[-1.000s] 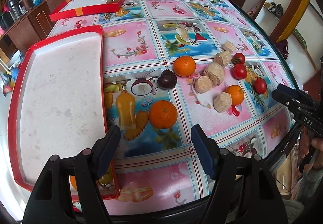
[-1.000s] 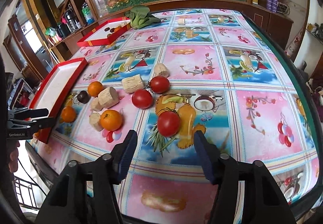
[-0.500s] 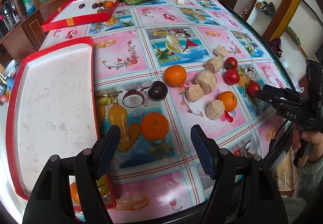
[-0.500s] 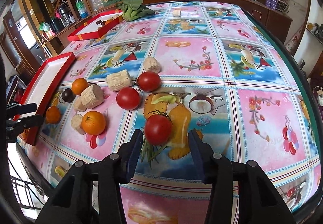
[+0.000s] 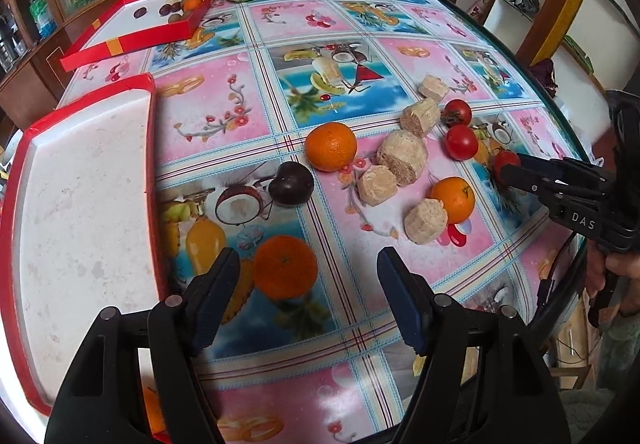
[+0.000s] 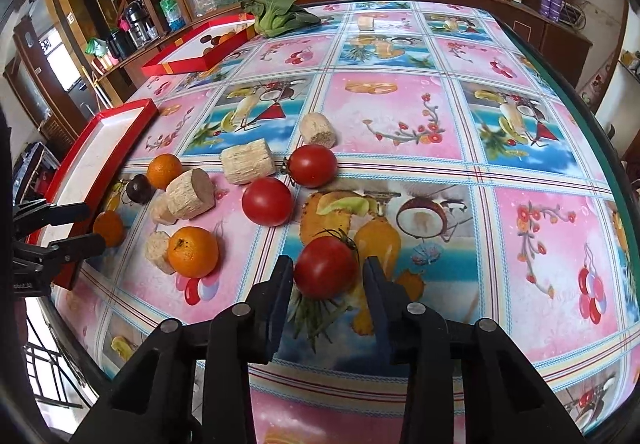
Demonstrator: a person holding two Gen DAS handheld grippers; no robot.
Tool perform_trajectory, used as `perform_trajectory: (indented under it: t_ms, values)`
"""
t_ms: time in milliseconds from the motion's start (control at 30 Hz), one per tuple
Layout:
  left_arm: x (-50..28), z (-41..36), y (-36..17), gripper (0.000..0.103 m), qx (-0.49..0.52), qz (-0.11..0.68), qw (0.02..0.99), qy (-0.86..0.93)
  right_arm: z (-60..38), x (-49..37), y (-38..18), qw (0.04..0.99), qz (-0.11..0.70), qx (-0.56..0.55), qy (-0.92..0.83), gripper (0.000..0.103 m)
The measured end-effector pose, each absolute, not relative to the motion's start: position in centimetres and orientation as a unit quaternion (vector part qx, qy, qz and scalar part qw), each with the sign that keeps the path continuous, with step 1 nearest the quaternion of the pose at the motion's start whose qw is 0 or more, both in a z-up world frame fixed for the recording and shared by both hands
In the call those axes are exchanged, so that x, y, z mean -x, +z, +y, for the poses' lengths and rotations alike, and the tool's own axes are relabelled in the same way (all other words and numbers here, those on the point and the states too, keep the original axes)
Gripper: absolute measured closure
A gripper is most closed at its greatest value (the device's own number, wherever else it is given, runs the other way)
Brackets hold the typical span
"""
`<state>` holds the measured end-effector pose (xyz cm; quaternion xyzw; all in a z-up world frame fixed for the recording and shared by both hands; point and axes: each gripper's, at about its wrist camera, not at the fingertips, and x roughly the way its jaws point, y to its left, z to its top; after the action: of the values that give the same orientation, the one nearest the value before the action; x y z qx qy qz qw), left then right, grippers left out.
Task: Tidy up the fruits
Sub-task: 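Close the right tool on the tomato while the left tool grasps the orange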
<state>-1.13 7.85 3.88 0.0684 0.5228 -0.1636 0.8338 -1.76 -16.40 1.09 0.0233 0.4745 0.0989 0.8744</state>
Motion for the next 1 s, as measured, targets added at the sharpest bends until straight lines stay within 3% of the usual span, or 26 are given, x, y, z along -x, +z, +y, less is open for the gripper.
perform_trajectory:
  t_ms: [200,300,467,567,1000]
  values:
    - [0.3,8.5,2.5,0.035,-0.058,0.537,0.829,-0.146,-15.9,0.8,0.2,0.866,0.486,-0.041,0.11,0.068]
    - [0.0,8.9,1.6,0.046,-0.056,0.546,0.824,-0.137,-15.7,0.9,0.1,0.869,0.481,-0.04,0.107,0.068]
    - [0.3,8.6,1.6,0.047,-0.078,0.539,0.829,-0.126,-15.8,1.1,0.1,0.87,0.478,-0.042,0.114,0.07]
    - [0.5,8.6,1.8,0.07,-0.077,0.535,0.831,-0.128,-16.1,1.4,0.3,0.869,0.478,-0.047,0.117,0.07]
    - [1.6,11.3,3.9,0.07,-0.019,0.535,0.833,-0.138,-15.1,2.9,3.0,0.879,0.455,-0.047,0.137,0.07]
